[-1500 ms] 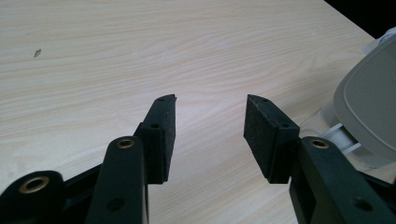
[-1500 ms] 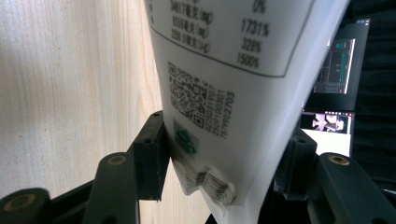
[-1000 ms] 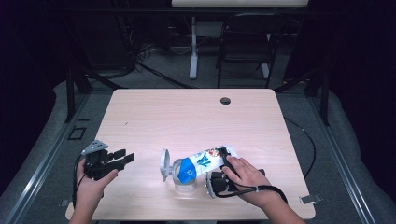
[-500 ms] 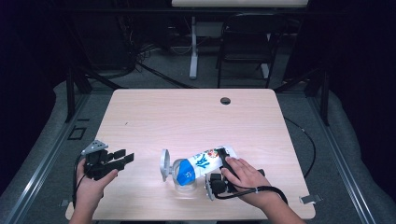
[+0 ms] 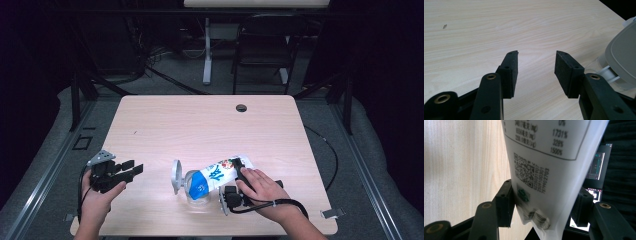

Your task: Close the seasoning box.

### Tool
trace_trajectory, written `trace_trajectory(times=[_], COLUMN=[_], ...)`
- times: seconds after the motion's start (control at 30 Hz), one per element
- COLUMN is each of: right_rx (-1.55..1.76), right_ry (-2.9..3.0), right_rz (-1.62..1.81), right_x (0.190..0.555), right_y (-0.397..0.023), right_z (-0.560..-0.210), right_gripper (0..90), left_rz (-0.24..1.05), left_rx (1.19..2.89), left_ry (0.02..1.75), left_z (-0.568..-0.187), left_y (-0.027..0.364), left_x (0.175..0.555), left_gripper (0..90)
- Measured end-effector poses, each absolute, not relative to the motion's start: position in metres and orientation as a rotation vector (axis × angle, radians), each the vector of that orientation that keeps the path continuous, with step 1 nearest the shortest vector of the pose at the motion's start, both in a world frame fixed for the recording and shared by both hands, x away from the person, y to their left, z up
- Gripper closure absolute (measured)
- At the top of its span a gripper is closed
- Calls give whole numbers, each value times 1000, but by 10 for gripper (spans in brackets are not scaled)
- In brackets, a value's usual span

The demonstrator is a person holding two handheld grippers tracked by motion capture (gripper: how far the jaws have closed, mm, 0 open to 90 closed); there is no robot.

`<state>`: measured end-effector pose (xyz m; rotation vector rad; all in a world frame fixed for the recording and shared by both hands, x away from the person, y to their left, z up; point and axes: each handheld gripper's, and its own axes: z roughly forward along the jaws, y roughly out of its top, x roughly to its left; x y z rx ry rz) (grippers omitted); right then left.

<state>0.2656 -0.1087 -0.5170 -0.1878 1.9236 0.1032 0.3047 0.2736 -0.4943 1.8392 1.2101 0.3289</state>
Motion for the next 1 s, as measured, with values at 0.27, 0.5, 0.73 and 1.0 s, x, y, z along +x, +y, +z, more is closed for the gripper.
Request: trace_trajectory(times=[0.27,0.5,0.73,1.0], right_rx=[-197,-204,-211,-223], right_ry=[1924,1925,1924,1923], right_rz=[90,78,74,53], right_x=[266,265,265,265], right_y=[-108,-107,-107,-106], right_z=[-516,-515,-514,-512], right_gripper=[455,455,455,455], left_rz=[332,332,327,325], left_rx=[1840,1839,1833,1838], left_ry=[1209,1210,1214,1217], left_z=[-494,-494,-494,-495], left_y=[274,275,275,276], left_x=[305,305,305,305], left_gripper=[539,540,540,540])
